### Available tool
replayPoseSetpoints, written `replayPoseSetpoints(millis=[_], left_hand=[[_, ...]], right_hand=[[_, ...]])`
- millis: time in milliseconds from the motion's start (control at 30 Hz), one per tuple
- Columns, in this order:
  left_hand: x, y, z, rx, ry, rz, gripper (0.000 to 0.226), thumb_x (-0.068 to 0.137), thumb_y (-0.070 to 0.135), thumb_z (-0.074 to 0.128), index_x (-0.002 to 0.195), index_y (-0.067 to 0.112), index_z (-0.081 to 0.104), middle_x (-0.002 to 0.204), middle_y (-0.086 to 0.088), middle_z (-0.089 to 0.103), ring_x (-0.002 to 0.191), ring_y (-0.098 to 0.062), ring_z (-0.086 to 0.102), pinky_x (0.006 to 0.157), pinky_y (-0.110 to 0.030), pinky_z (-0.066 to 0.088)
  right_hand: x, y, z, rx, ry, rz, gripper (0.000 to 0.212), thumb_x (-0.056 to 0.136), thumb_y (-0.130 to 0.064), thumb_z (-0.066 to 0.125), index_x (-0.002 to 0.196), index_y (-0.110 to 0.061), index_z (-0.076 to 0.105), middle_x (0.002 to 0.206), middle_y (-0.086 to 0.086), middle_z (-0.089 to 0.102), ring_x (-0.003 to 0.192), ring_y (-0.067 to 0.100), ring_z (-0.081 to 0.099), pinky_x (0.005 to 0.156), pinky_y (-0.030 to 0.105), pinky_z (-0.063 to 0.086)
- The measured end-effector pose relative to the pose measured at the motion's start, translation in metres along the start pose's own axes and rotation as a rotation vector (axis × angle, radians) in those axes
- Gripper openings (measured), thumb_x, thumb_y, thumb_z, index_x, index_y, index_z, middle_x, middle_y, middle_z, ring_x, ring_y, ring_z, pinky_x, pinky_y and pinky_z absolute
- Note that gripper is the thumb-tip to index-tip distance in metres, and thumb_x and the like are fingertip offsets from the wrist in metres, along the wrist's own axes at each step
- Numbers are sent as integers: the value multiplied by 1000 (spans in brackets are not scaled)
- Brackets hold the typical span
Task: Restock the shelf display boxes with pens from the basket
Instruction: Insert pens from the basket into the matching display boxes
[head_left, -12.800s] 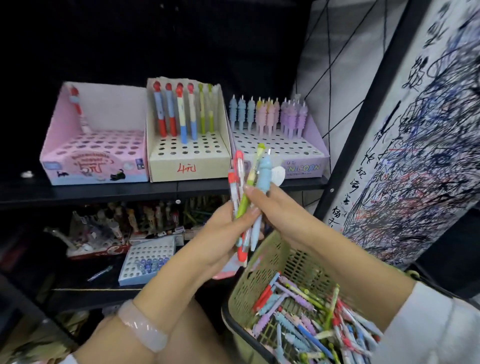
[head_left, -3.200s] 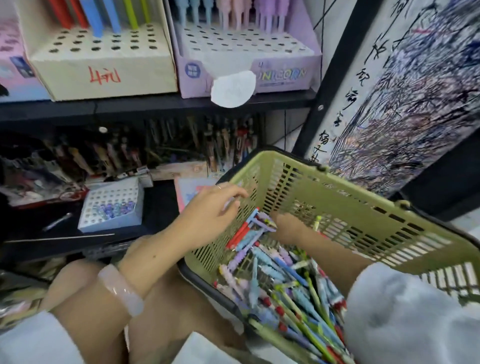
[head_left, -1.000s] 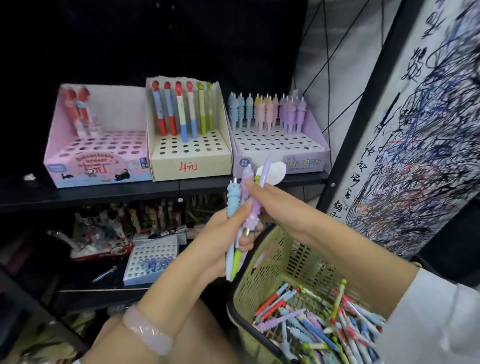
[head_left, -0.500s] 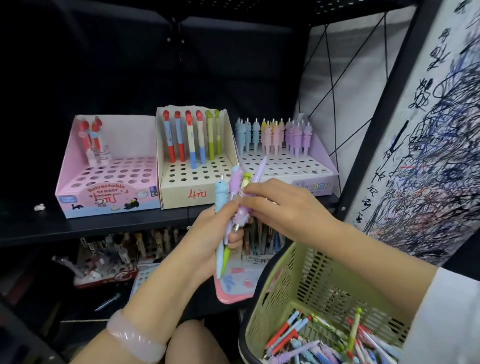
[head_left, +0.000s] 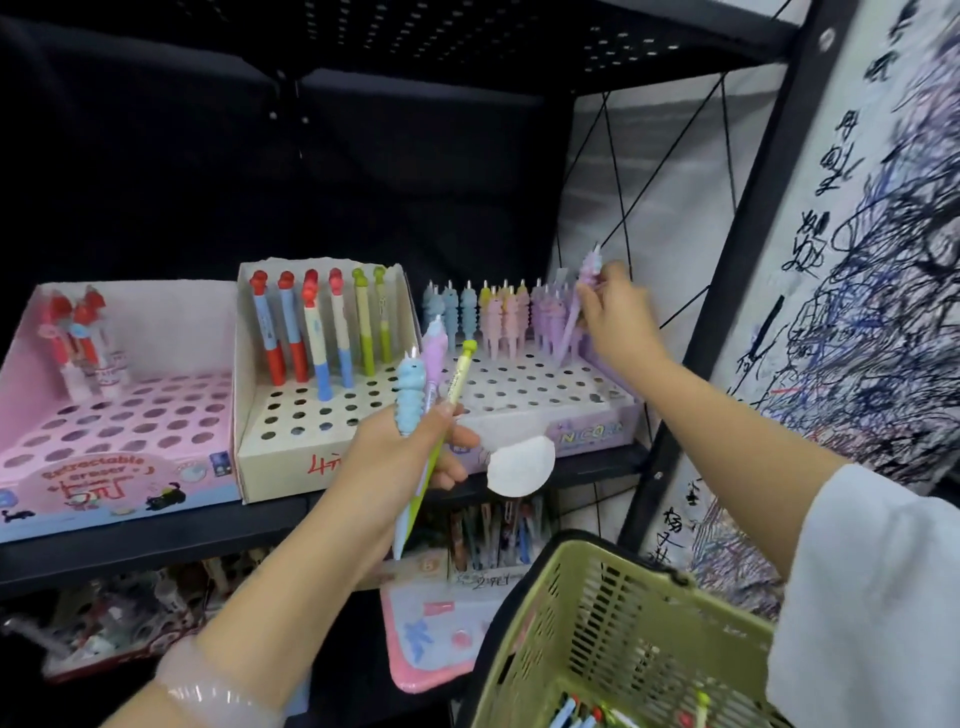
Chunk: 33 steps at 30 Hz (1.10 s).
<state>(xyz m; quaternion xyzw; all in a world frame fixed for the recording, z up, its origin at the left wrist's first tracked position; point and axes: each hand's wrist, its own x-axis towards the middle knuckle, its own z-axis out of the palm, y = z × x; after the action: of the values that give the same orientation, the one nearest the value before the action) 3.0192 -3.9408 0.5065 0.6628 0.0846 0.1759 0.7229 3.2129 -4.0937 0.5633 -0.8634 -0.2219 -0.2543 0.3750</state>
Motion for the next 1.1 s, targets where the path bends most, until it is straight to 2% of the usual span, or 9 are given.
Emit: replayPoseSetpoints(millis=[367,533,633,733,800,833,900,967,1100], left_hand=[[3,-6,-6,-130,-16,-21,17,95,21,48,95,8,59,76,-5,74,52,-14,64,49,-21,52],[1,-8,-10,-155,-28,-18,16,95,23,48,99,12,59,81,-6,74,59,-17,68,52,-21,53],[0,-8,-14,-160,-18,-11,16,96,22,46,101,12,58,81,-5,74,61,-17,69,52,-21,53],[0,-8,-18,-170,-2,-10,17,96,22,46,102,10,57,79,-4,74,59,-17,69,51,-20,53],[0,-8,-18,-173,-8,-1,17,96,22,46,101,9,57,79,-4,74,59,-17,69,51,-20,53],[0,-8,-18,-175,-13,5,17,96,22,46,101,10,57,79,-4,74,59,-17,69,51,-20,53],[-1,-8,-18,-184,-18,16,17,96,22,46,103,10,57,79,-4,74,59,-17,69,51,-20,53],[-2,-7,-20,-188,-10,28,17,96,22,46,104,12,58,79,-4,74,60,-18,69,52,-21,53],[-7,-4,-34,-208,34,44,15,95,21,47,97,18,61,78,-3,74,62,-20,70,52,-21,54]], right_hand=[[20,18,10,-125,-62,-66,24,99,-23,41,106,-1,47,81,14,58,69,26,55,60,34,43],[8,27,19,-217,-242,5,23,99,-21,42,107,-1,51,89,19,63,71,28,57,60,31,39],[2,28,19,-253,-366,117,23,97,-23,46,102,-2,55,93,18,66,80,29,62,67,32,47],[0,8,13,-317,-233,136,26,93,-22,54,108,-2,55,95,15,62,89,31,61,71,32,45],[-12,-20,13,-190,-103,52,24,91,-23,56,109,-8,55,93,7,62,88,24,61,71,28,45],[-21,-37,14,-62,-140,-3,17,91,-26,56,103,-14,58,87,-1,61,81,14,60,67,21,46],[-43,-72,20,225,-439,-53,17,92,-35,53,85,-22,59,76,-9,61,65,2,57,58,14,45],[-62,-96,27,432,-708,-9,22,92,-37,53,79,-21,62,74,-6,64,63,4,58,60,18,49],[-73,-114,36,672,-795,64,17,91,-22,59,78,-12,60,66,1,61,55,4,57,56,15,49]])
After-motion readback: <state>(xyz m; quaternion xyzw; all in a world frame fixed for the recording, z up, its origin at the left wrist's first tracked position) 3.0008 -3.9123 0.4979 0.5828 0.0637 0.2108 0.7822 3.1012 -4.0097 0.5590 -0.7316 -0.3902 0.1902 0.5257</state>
